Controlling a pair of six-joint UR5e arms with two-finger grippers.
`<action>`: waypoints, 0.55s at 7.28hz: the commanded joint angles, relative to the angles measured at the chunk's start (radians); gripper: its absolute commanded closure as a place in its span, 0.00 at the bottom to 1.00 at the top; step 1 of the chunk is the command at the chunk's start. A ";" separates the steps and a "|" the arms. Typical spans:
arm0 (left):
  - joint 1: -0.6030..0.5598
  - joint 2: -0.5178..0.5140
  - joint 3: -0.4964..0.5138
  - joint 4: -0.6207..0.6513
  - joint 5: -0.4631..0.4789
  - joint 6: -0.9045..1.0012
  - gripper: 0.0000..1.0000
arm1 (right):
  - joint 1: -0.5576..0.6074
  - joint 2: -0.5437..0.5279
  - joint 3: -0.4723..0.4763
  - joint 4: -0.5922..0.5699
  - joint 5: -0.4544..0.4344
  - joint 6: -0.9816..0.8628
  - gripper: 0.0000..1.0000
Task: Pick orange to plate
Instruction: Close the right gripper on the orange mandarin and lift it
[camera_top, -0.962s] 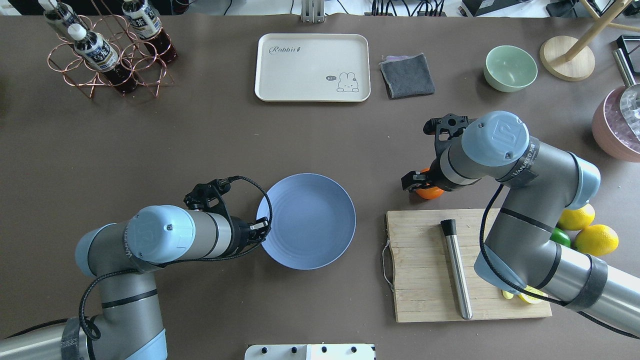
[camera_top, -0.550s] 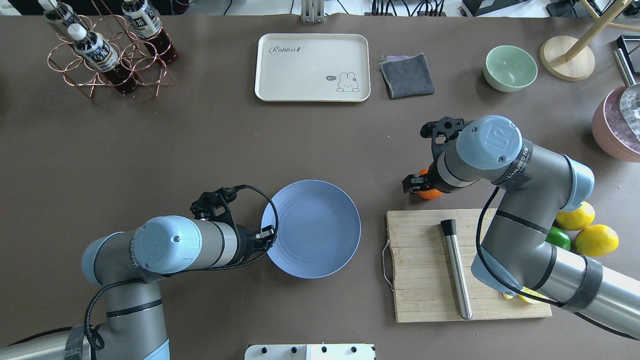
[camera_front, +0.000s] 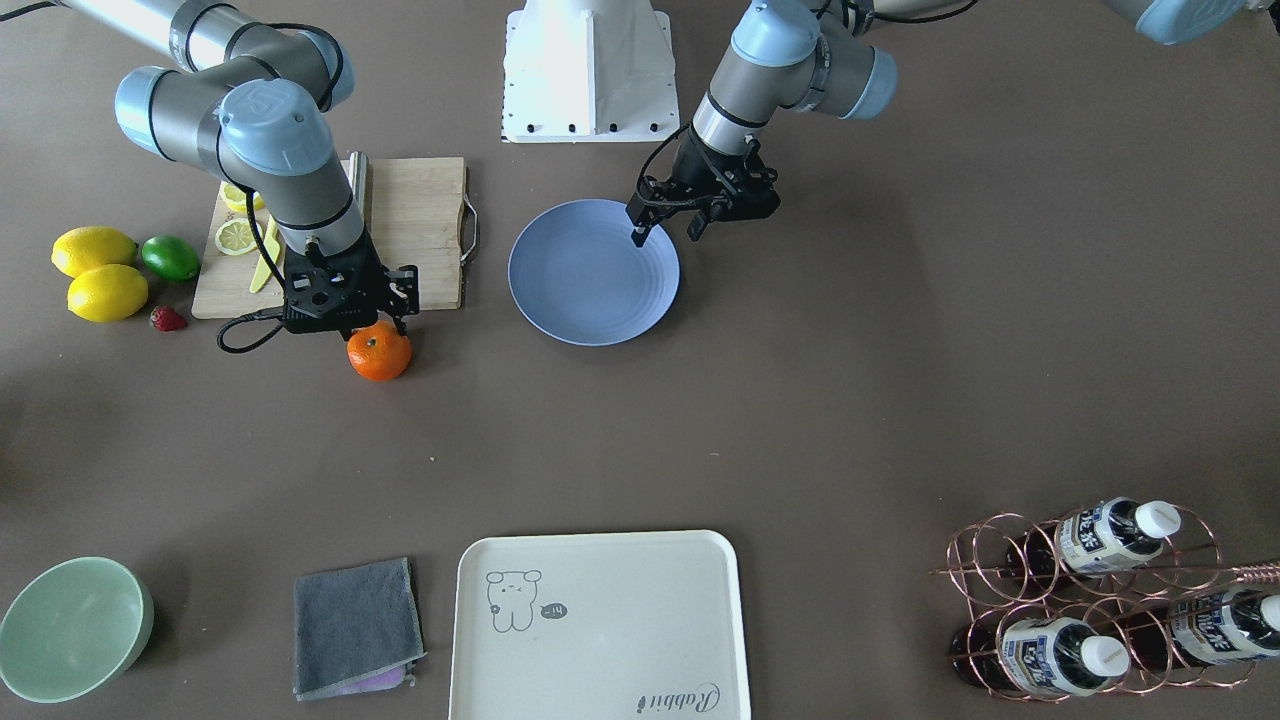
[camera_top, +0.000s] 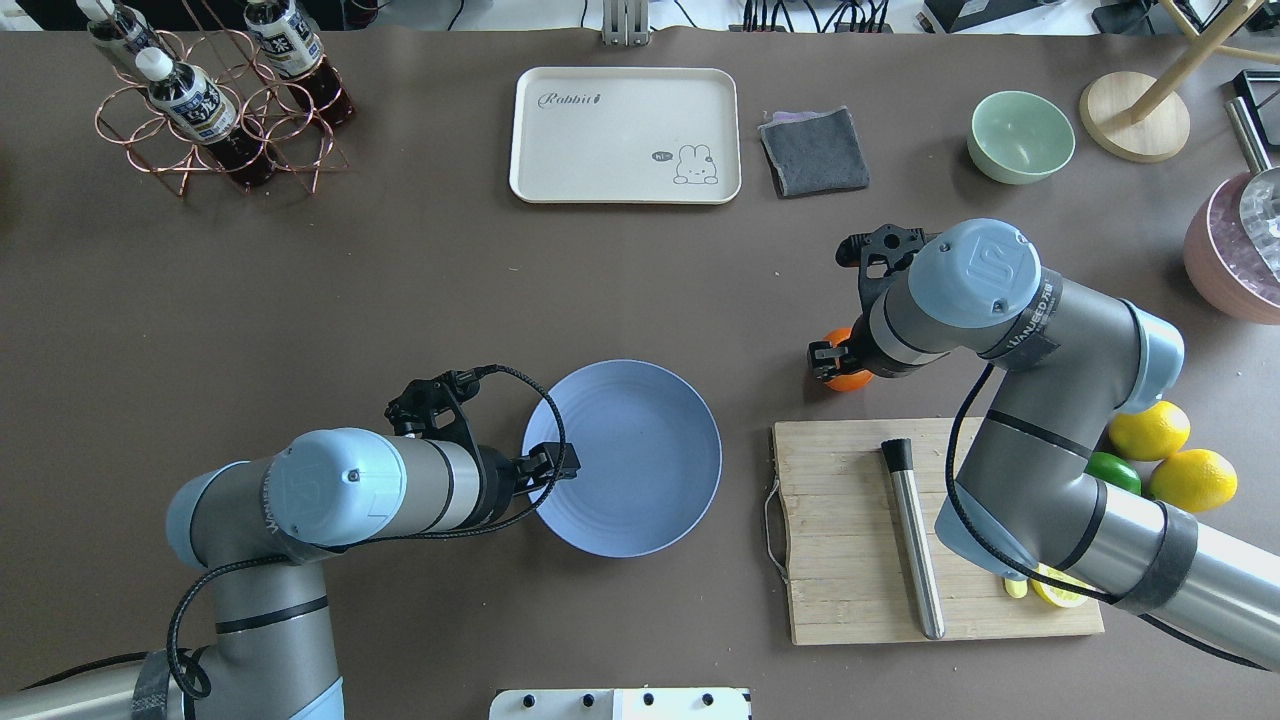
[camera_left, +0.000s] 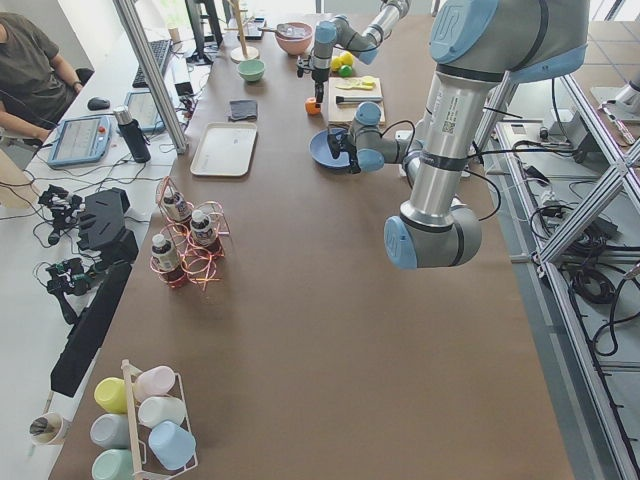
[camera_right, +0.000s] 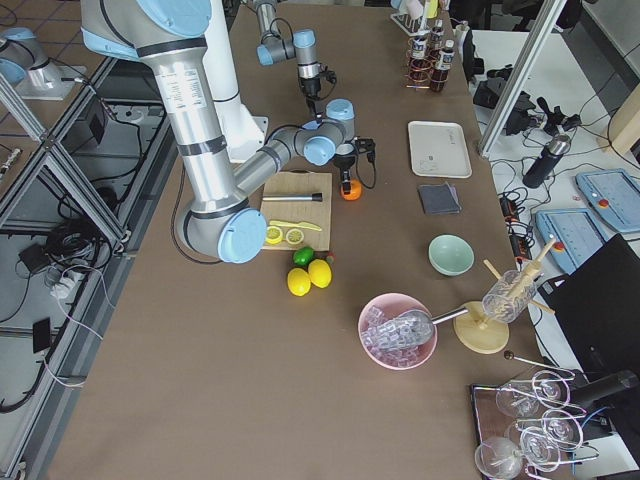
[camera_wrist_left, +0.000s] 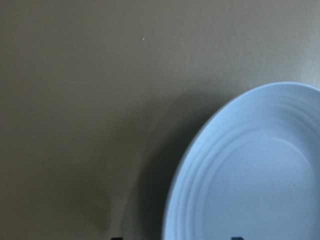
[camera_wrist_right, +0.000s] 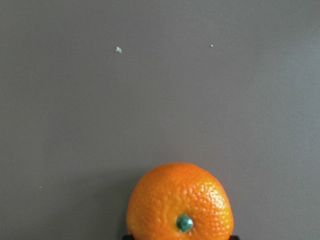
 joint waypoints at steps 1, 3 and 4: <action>-0.033 -0.004 -0.015 0.001 -0.010 0.013 0.04 | 0.014 0.071 0.002 -0.007 0.026 0.018 1.00; -0.159 0.046 -0.033 0.001 -0.139 0.123 0.04 | -0.042 0.111 0.031 -0.004 0.022 0.102 1.00; -0.233 0.075 -0.035 0.000 -0.214 0.194 0.04 | -0.106 0.145 0.035 -0.005 -0.008 0.177 1.00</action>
